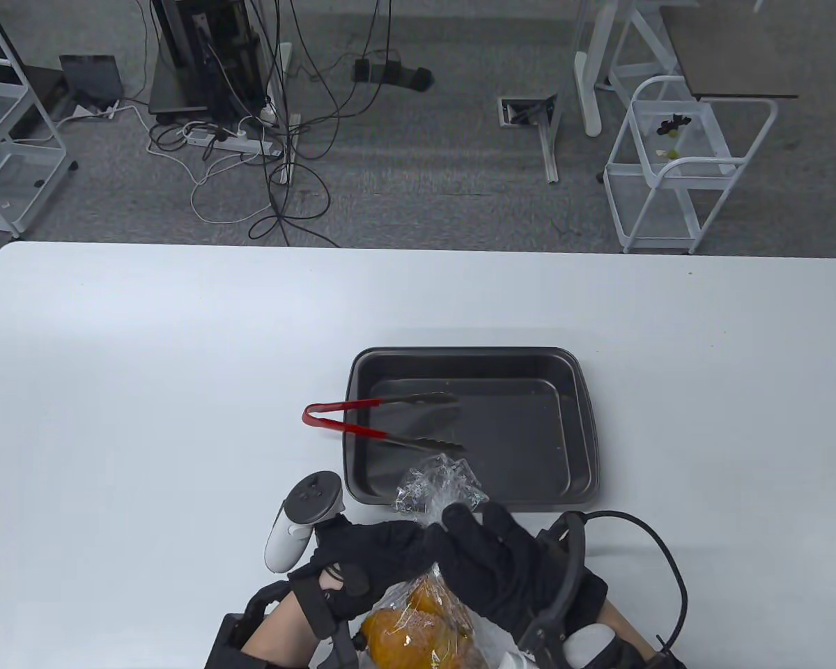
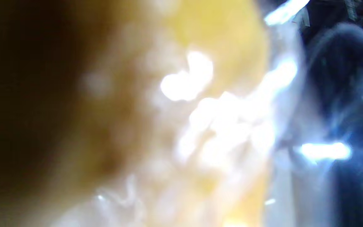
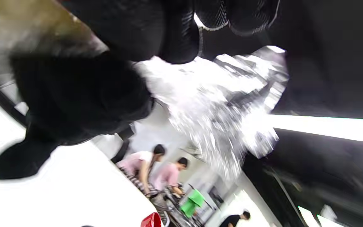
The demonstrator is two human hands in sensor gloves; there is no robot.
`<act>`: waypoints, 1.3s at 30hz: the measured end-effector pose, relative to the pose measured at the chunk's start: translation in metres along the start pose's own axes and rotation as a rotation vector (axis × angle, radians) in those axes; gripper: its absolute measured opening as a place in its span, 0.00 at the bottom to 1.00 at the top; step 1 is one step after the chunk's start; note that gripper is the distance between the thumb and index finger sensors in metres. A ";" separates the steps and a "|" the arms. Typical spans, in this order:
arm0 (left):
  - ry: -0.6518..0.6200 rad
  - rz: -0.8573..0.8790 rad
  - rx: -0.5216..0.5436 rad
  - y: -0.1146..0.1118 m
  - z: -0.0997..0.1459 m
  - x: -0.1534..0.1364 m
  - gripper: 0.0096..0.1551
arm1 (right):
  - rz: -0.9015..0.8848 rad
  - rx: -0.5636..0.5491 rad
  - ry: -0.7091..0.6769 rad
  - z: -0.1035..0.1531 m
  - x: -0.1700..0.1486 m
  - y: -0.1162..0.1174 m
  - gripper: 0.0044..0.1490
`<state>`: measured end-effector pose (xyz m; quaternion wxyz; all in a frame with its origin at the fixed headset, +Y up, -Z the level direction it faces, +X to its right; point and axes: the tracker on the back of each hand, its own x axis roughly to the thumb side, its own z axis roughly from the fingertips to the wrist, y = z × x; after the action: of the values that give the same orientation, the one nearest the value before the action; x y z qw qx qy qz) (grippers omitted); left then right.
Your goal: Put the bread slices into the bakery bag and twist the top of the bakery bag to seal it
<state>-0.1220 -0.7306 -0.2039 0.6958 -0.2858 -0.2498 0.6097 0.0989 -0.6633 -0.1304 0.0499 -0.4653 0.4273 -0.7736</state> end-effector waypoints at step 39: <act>-0.178 0.060 0.085 -0.016 0.015 -0.013 0.28 | -0.905 -0.021 0.446 0.006 0.002 0.021 0.27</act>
<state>-0.1232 -0.7438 -0.1821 0.6636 -0.2081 -0.2760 0.6634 0.0961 -0.6810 -0.1428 -0.3880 -0.4277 0.1908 -0.7938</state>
